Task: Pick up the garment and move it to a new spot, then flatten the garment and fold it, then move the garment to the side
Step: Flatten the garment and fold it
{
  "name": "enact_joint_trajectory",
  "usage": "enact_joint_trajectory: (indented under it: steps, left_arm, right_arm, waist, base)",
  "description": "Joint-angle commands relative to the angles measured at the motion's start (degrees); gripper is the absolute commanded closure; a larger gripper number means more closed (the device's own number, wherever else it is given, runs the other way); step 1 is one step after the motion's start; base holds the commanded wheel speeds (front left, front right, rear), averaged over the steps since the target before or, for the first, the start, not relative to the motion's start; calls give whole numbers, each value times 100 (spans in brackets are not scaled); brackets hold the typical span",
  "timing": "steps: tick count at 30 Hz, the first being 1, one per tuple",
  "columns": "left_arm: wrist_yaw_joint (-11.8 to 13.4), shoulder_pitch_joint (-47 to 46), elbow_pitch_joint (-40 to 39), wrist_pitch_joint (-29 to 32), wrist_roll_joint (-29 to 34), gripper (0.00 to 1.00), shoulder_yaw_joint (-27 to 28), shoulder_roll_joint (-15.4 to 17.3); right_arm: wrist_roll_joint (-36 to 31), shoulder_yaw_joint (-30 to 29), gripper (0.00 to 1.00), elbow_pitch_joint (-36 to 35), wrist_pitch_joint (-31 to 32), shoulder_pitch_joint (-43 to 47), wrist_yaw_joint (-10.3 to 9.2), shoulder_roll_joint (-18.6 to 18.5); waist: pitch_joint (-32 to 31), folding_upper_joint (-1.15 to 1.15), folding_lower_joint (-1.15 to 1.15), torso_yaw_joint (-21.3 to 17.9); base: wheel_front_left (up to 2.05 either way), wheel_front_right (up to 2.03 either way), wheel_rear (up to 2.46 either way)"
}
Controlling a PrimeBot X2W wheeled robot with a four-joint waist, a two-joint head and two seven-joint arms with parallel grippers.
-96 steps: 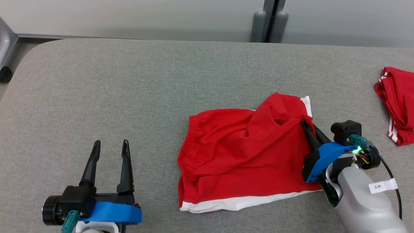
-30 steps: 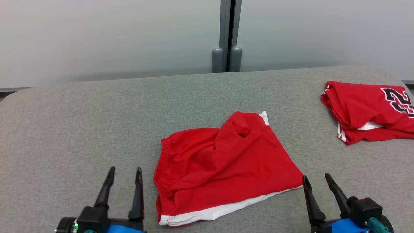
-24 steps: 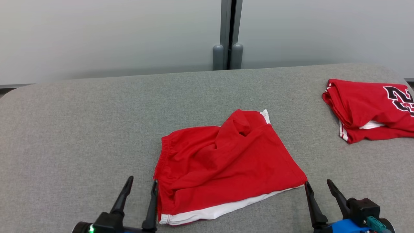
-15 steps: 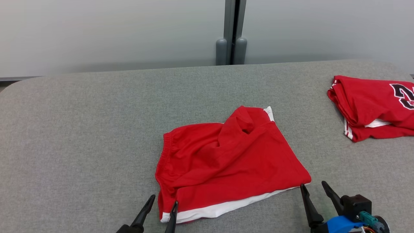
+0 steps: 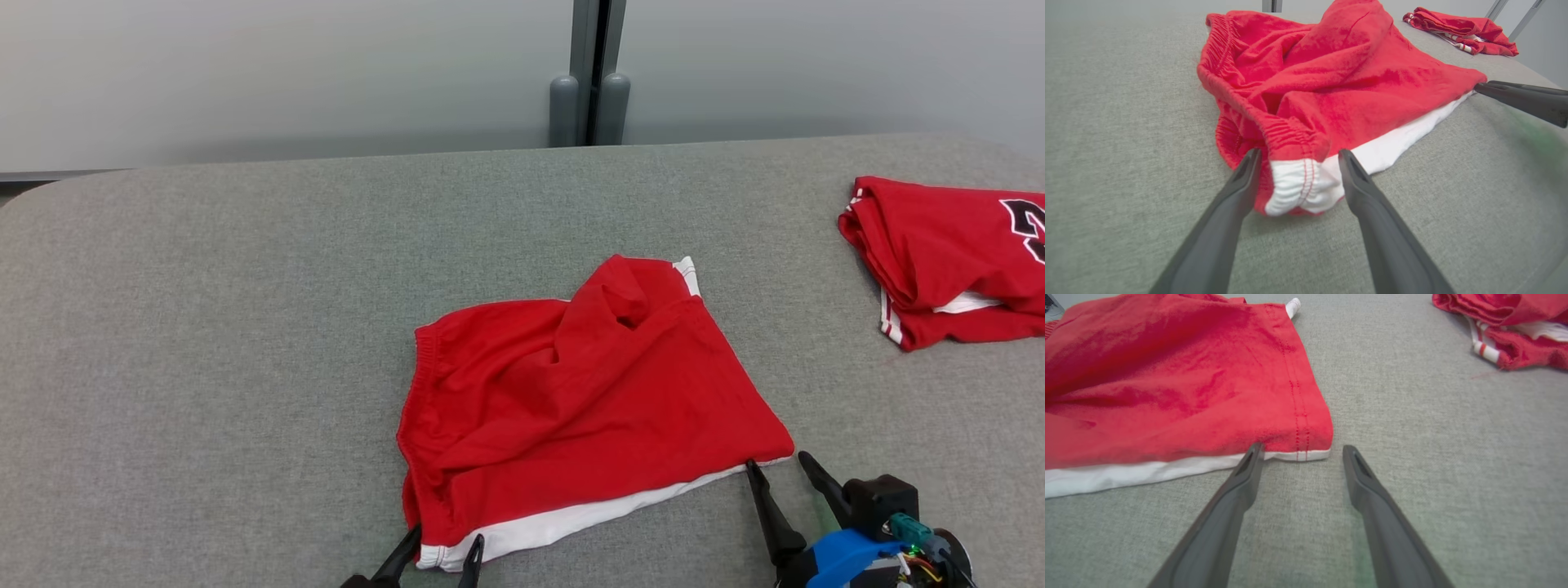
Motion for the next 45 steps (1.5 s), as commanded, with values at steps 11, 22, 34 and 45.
enact_joint_trajectory:
  steps: [11, 22, 34, 45]
  left_arm:
    - [-14, -399, 222, -26, -152, 0, -271, 9]
    - [-14, -565, 377, -26, -412, 100, -555, 71]
    - [-14, -638, -585, -26, -438, 100, -506, 122]
    - [-14, -1651, -1252, -26, -702, 100, -255, 401]
  right_arm:
    - [222, 389, 0, 541, 3, -577, 1, -129]
    - [516, 669, 100, 429, 1, -651, 1, -132]
    - [726, 322, 100, -1126, 1, 310, 1, -176]
    - [587, 519, 100, -2196, 1, -334, 1, -368]
  waist:
    - [151, 0, 0, 68]
    - [130, 0, 0, 80]
    - [-65, 0, 0, 43]
    - [198, 0, 0, -194]
  base:
    - [0, 0, 0]
    - [0, 0, 0]
    - [0, 0, 0]
    - [0, 0, 0]
